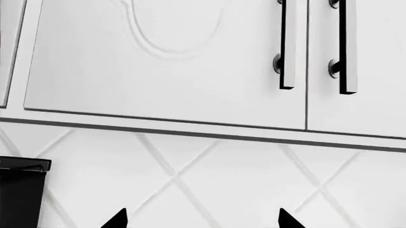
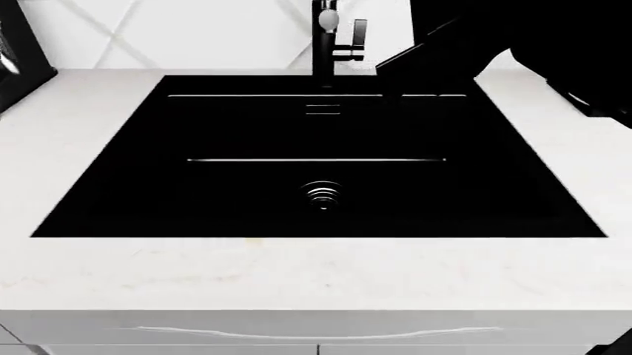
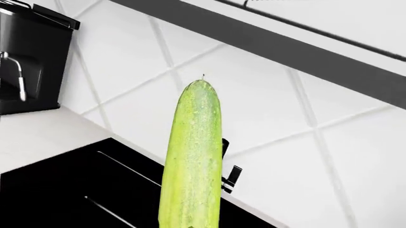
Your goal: Place the two vegetables and bowl onto the tray for setting up a vegetable dip station.
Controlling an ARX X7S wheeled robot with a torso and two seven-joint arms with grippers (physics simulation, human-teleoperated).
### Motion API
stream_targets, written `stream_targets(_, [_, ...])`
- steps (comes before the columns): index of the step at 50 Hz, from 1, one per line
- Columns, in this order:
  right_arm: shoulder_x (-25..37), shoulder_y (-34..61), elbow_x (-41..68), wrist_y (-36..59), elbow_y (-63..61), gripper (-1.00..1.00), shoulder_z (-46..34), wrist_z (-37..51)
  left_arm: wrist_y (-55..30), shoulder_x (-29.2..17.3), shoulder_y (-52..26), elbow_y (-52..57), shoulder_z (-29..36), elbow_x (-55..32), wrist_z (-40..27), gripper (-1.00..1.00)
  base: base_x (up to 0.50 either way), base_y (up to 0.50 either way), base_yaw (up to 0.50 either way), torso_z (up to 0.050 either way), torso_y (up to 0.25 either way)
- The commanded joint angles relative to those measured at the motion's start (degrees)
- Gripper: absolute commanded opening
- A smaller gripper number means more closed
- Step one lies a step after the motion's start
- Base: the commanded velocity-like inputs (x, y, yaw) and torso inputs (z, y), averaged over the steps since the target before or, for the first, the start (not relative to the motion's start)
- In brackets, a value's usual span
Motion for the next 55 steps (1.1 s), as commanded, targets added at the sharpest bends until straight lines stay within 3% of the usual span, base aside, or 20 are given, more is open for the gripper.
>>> stream_targets(1, [0.1, 0.0, -0.8, 0.2, 0.3, -1.0, 0.3, 0.0, 0.0, 0.0, 0.1, -0.1, 0.1, 0.3, 0.2, 1.0, 0.0, -0.5, 0.0, 0.0, 0.0])
stream_targets(55, [-0.1, 0.0, -1.1, 0.9, 0.8, -1.0, -0.4, 1.1, 0.3, -0.3, -0.4, -0.2, 0.2, -0.1, 0.1, 1.0, 0.0, -0.5, 0.0, 0.0, 0.0])
